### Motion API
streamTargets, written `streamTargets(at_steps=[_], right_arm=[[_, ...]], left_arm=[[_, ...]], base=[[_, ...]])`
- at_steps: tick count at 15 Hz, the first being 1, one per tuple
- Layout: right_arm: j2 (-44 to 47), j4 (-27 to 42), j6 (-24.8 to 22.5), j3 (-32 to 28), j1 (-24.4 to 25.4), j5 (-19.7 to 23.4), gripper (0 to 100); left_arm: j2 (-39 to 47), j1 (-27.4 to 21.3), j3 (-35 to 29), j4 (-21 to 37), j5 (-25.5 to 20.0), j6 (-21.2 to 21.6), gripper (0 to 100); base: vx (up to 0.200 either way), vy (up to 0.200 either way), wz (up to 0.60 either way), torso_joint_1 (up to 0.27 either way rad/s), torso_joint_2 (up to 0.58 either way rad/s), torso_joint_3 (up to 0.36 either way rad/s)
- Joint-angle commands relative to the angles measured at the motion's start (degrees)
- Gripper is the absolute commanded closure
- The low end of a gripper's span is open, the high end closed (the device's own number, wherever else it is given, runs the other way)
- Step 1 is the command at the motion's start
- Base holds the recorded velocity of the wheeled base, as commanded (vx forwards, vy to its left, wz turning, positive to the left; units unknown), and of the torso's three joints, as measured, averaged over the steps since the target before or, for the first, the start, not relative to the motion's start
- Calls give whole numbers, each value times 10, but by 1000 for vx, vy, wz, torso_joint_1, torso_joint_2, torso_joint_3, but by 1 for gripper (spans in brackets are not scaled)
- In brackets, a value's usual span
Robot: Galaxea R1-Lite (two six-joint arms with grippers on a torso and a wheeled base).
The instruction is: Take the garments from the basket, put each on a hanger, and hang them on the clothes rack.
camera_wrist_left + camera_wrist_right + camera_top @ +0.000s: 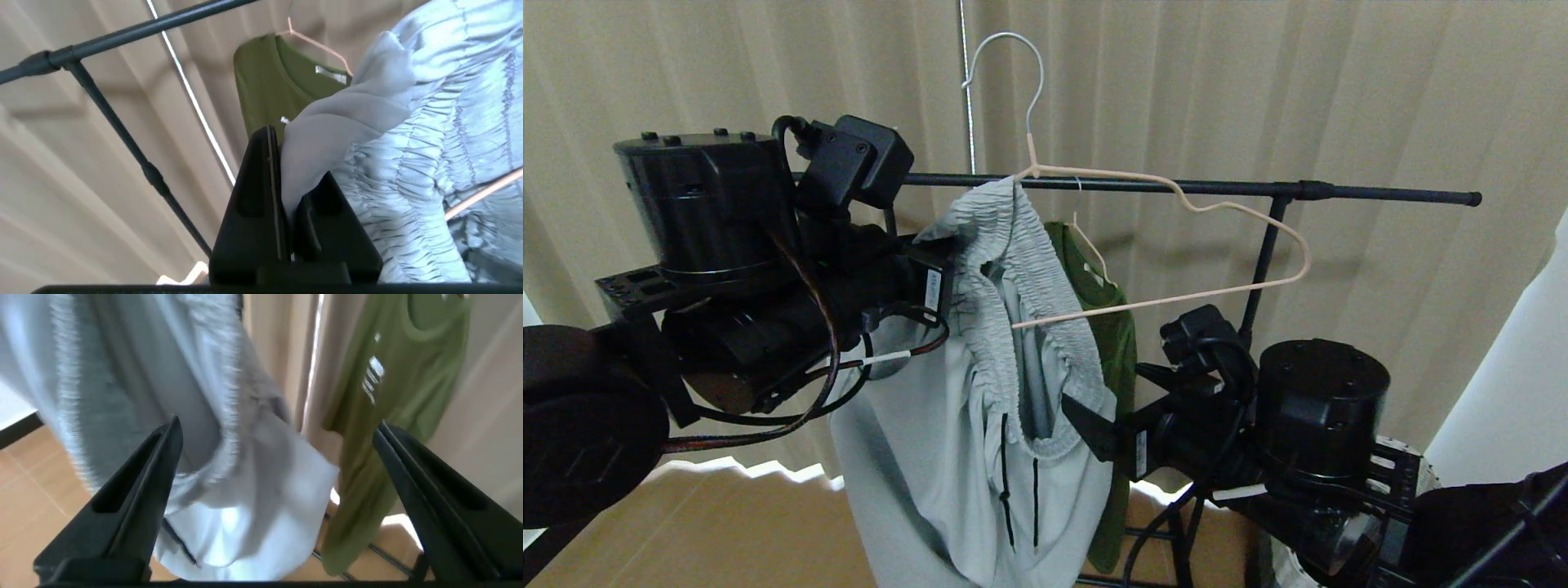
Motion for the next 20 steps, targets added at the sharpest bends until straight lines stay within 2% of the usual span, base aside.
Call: streamTargets(at_steps=[1, 2, 3, 6, 8, 11, 14, 16, 17, 18, 20], right_arm=[[22, -2, 4, 0, -9, -1, 0], [23, -2, 13, 5, -13, -2, 0], [23, -9, 33, 8, -15, -3, 100], [15, -19, 44, 22, -23, -17, 100], [-15, -18, 32, 42, -67, -27, 100], [-46, -17, 8, 41, -127, -27, 100], [-52, -18, -18, 27, -180, -27, 100], [-53, -18, -27, 16, -189, -26, 100], [-53, -18, -27, 16, -189, -26, 100], [-57, -16, -32, 7, -189, -26, 100], [-57, -18, -49, 5, -189, -23, 100]], left_arm=[[-3, -5, 0, 0, 3, 0, 100], [-3, -5, 4, 0, 3, -1, 100], [-7, -5, 6, 0, 4, -1, 100], [-10, 0, 10, 0, 5, 1, 100], [-13, 5, 21, -1, 30, 6, 100], [-31, 6, 42, -2, 33, 20, 100], [-43, 21, 73, -3, 68, 66, 100], [-51, 35, 93, -3, 68, 107, 100], [-51, 35, 93, -3, 68, 107, 100], [-53, 68, 122, -8, 69, 164, 100], [-58, 84, 144, -18, 69, 191, 100]], base=[[0, 0, 0, 0, 0, 0], [0, 0, 0, 0, 0, 0], [0, 0, 0, 0, 0, 0], [0, 0, 0, 0, 0, 0], [0, 0, 0, 0, 0, 0], [0, 0, 0, 0, 0, 0], [0, 0, 0, 0, 0, 0], [0, 0, 0, 0, 0, 0], [0, 0, 0, 0, 0, 0], [0, 0, 0, 0, 0, 0], [0, 0, 0, 0, 0, 0]])
